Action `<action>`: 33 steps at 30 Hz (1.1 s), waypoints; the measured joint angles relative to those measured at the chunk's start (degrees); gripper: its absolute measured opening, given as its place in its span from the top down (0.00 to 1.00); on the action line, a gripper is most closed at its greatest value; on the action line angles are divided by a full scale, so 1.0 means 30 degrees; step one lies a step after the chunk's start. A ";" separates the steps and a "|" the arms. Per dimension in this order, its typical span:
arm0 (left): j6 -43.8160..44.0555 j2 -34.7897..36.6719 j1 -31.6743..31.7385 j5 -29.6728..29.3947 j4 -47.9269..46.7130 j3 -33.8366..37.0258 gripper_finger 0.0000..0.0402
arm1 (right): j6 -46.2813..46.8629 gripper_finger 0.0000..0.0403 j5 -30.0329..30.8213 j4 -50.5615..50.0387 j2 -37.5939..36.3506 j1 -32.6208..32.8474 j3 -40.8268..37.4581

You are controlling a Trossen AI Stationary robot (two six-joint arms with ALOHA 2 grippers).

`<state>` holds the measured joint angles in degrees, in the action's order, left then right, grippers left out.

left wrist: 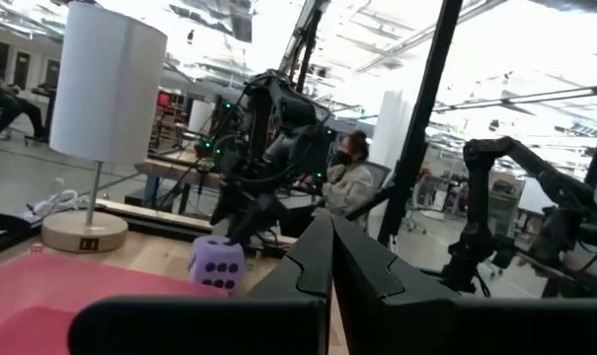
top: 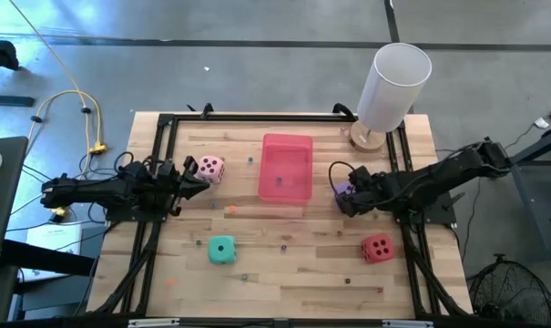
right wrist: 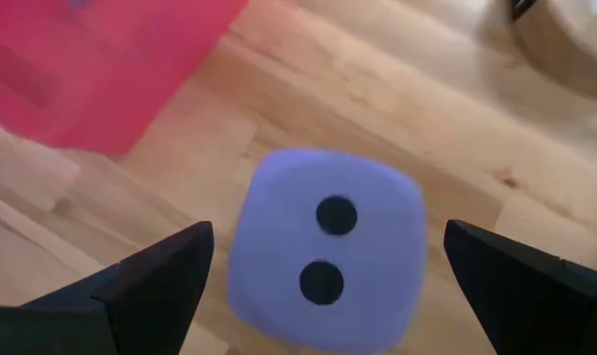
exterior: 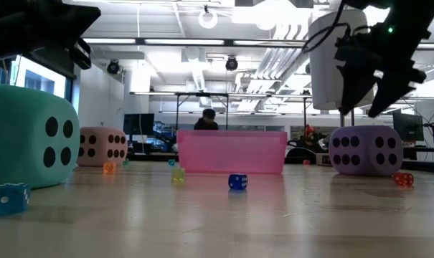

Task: Pick & Place Dice
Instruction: Put the large purple die into the red bin

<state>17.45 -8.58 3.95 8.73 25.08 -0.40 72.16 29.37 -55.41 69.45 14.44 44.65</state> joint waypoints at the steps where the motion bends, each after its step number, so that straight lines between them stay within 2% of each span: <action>1: 0.0000 -0.0009 0.0000 0.0000 -0.0006 0.0000 1.00 | -0.0005 0.02 -0.0062 0.0246 0.0000 0.0007 -0.0277; 21: 0.0073 -0.0015 0.0000 0.0015 -0.0138 0.0000 1.00 | -0.1044 0.02 0.0346 0.4416 0.0085 -0.0013 -0.3080; 28: 0.0066 -0.0015 0.0000 0.0183 -0.0219 0.0000 1.00 | -0.0474 0.02 -0.0566 0.4890 0.0248 -0.0328 -0.3516; 33: -0.0256 -0.0015 0.0000 0.0182 -0.0219 0.0000 1.00 | -0.0579 0.02 -0.0024 0.5215 0.0296 -0.0309 -0.3578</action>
<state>16.68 -8.62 3.95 9.28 24.43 -0.40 70.42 29.30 -39.76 70.34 13.51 33.92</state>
